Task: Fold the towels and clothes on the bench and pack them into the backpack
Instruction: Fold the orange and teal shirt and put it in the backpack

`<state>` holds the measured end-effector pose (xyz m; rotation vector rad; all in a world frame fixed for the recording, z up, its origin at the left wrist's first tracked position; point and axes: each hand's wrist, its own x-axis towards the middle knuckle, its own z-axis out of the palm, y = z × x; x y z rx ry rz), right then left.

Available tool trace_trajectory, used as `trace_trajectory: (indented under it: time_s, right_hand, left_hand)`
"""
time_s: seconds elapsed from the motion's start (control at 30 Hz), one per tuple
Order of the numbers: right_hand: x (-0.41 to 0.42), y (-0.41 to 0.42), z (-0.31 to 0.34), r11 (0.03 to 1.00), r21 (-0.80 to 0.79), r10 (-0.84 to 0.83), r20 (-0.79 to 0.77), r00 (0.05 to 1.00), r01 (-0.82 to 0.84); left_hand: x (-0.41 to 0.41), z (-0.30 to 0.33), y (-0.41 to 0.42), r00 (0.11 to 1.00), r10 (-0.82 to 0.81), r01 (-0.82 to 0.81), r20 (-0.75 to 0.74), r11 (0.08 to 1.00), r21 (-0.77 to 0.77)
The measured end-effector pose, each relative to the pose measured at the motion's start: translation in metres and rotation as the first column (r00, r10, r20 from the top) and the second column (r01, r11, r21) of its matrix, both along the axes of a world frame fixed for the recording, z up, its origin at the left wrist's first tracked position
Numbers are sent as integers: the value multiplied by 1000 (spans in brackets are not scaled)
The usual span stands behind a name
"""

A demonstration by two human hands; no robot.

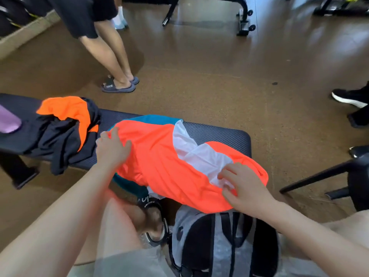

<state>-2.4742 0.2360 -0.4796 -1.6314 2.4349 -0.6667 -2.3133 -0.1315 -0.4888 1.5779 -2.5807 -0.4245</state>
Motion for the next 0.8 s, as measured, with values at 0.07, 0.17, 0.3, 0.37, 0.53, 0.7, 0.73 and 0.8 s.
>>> trace_trajectory:
  time_s: [0.07, 0.17, 0.3, 0.37, 0.53, 0.7, 0.73, 0.8]
  right_hand:
    - [2, -38, 2, 994, -65, -82, 50, 995, 85]
    - [1, -97, 4, 978, 7, -203, 240, 949, 208]
    - [-8, -173, 2, 968, 129, -243, 295, 924, 214]
    - [-11, -205, 1, 972, 131, -222, 236, 946, 195]
    - [-10, -279, 4, 999, 33, -26, 241, 970, 18]
    - [8, -349, 12, 981, 52, 173, 180, 968, -185]
    - [12, -360, 11, 970, 77, 215, 158, 964, -229]
    - [16, -379, 4, 942, 179, 273, 89, 958, -285]
  left_hand:
    - [13, 1, -12, 979, 199, -192, -38, 972, 132]
    - [31, -4, -32, 892, 435, -378, -126, 868, 322]
    - [42, -12, -56, 745, 584, -316, -323, 735, 600]
    - [40, -9, -61, 688, 644, -274, -334, 658, 701]
    - [38, 1, -55, 889, 216, 59, -403, 819, 571]
    - [27, -1, -51, 925, -122, 278, -359, 862, 424]
    - [28, -3, -55, 941, -28, 184, -338, 880, 438]
    - [35, -7, -65, 953, 164, -21, -255, 875, 484]
